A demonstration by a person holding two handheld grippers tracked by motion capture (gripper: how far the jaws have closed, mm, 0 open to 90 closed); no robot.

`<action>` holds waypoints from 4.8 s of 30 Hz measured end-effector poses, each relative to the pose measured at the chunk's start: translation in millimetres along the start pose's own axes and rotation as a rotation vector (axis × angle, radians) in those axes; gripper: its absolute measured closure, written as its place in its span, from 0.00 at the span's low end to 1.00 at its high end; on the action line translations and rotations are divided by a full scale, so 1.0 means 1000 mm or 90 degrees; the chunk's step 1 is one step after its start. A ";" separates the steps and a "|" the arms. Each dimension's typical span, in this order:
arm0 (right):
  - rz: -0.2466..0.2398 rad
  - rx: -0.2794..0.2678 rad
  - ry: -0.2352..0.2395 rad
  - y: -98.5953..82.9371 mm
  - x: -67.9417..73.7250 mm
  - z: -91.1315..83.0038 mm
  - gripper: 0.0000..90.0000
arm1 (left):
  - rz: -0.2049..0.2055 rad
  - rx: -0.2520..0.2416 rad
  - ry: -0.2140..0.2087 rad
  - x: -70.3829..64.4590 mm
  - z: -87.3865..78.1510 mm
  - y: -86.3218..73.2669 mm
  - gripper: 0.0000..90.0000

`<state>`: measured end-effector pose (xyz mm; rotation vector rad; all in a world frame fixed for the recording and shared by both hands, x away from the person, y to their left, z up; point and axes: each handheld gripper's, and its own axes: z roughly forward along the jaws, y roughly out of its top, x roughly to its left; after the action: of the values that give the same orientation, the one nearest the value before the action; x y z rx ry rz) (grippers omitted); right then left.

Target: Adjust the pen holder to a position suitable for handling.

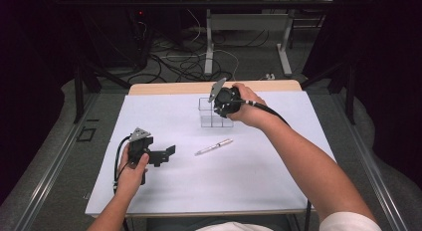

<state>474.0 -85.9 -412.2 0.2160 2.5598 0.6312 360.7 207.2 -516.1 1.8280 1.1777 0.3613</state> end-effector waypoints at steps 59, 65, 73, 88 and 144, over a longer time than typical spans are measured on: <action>-0.085 0.090 0.092 -0.003 -0.001 0.062 0.97 | 0.003 0.010 0.001 0.002 0.004 -0.001 0.01; -0.097 0.090 0.103 -0.003 0.001 0.061 0.98 | 0.003 0.017 0.002 0.003 0.003 -0.001 0.01; -0.107 0.092 0.114 -0.004 0.004 0.058 0.98 | 0.003 0.017 0.002 0.003 0.004 -0.001 0.01; -0.121 0.079 0.146 0.001 0.018 0.050 0.98 | 0.002 0.017 0.002 0.002 0.004 -0.001 0.01; -0.141 -0.027 0.073 0.007 0.037 0.010 0.59 | 0.002 0.016 0.005 0.002 0.007 -0.002 0.01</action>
<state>446.8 -66.5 -432.3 -0.1202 2.6269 0.6286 364.7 205.6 -521.9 1.8516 1.1889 0.3578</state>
